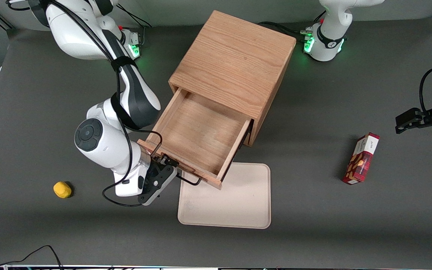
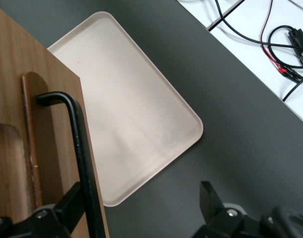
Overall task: Open upper drawer
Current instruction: 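Pull the upper drawer outward by its handle with the right gripper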
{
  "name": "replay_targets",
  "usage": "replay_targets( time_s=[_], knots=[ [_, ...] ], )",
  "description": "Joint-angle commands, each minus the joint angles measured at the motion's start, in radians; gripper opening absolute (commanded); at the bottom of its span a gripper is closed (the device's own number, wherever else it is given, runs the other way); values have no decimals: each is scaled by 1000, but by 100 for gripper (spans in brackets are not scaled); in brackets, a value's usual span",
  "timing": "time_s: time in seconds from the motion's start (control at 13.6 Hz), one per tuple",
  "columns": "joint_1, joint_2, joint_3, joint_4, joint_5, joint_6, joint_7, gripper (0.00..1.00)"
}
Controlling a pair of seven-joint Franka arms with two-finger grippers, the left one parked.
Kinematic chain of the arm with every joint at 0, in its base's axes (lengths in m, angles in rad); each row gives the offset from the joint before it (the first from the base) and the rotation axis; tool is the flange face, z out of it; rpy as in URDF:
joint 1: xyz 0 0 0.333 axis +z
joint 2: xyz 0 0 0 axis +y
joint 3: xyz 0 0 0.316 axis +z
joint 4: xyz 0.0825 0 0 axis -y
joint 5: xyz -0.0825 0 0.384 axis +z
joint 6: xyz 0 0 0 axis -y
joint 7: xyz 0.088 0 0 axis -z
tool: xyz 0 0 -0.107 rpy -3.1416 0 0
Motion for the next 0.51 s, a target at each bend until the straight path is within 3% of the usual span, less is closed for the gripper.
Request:
replay_targets(
  time_s=[0.0,0.22,0.44],
  knots=[
    [6,14,-16,31,52,32,45,100],
    [18,7,-4,22,122,22,95,100],
    [11,-3,45,5,123,16,213,100]
  ],
)
